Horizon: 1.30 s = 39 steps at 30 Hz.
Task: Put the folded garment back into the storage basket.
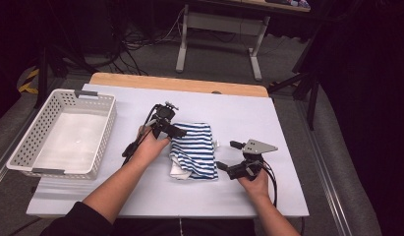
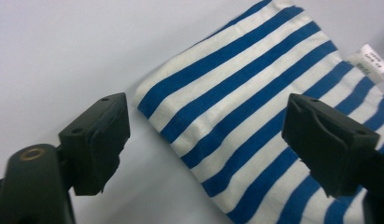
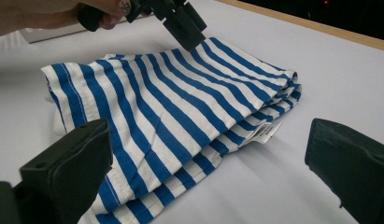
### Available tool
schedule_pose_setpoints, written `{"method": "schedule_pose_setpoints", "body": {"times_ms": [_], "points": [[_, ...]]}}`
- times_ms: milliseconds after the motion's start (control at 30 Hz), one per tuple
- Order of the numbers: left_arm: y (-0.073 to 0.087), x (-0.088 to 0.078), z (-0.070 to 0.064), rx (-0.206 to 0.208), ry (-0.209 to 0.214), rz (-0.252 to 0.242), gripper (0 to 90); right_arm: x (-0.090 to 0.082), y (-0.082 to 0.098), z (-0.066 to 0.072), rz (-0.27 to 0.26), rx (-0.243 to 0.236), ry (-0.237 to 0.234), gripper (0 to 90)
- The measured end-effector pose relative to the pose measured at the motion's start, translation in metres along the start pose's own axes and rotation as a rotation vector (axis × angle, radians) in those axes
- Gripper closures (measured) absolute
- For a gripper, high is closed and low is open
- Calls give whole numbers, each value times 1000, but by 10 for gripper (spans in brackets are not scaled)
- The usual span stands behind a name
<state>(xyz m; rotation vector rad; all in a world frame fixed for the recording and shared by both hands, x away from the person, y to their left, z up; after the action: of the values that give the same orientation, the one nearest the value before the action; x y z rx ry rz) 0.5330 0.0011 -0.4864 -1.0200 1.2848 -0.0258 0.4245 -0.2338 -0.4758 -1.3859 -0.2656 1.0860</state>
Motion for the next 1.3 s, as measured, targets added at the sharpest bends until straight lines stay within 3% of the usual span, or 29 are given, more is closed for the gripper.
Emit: {"method": "schedule_pose_setpoints", "body": {"times_ms": [233, 600, 1300], "points": [[6, 13, 2, -46, 33, 52, 109, 0, 0, 0, -1, -1, -4, 14], [2, 18, -17, -3, 59, 65, 100, 1, 1, 0, 3, 3, -8, 14], [1, 30, -32, 100, -50, 129, 5, 1, 1, 1, 8, -4, -12, 14]]}}
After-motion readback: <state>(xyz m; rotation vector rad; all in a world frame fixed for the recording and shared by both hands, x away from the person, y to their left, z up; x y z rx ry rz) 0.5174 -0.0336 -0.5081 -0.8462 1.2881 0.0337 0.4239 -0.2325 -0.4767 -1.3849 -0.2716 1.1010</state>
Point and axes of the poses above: each handheld gripper's, and its own axes: x roughly forward along the jaws, y roughly out of its underside, z roughly to its left, the point moved 6 cm from there along x, roughly forward along the jaws, and after that the axes turned 15 degrees about x, right-handed, at the moved point
